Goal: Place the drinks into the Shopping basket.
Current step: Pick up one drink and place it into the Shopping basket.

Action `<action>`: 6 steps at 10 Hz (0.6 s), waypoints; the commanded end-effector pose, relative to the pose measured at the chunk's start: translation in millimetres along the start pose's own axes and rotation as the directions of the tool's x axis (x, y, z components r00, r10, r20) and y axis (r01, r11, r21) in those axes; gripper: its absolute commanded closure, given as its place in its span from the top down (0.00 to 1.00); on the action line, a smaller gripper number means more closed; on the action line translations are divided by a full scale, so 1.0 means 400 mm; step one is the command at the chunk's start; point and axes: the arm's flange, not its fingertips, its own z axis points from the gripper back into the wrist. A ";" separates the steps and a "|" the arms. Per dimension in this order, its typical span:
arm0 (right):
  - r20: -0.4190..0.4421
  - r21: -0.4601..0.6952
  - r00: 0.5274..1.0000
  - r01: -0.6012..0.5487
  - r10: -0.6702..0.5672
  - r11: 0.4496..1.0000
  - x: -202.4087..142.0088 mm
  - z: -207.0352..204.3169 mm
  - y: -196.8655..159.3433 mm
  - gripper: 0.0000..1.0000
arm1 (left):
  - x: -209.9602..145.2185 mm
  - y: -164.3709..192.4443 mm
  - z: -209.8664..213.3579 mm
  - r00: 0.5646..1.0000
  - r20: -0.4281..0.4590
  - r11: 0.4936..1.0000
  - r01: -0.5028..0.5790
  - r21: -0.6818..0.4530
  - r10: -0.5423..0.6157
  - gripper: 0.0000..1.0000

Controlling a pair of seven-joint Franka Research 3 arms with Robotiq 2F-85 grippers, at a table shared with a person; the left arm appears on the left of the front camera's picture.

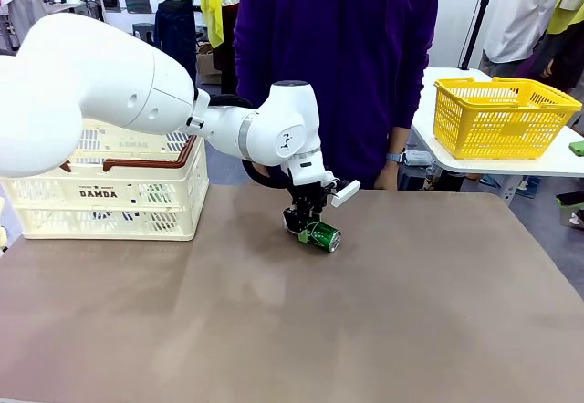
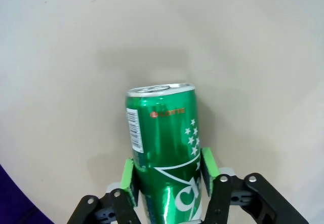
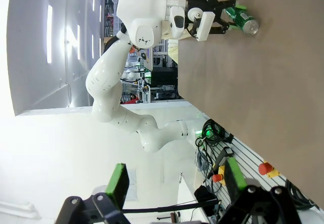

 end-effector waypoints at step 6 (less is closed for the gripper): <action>-0.003 0.002 1.000 0.006 -0.006 1.000 -0.001 0.003 0.008 1.00 | -0.018 -0.007 -0.008 0.999 -0.036 1.000 -0.014 -0.028 0.013 0.00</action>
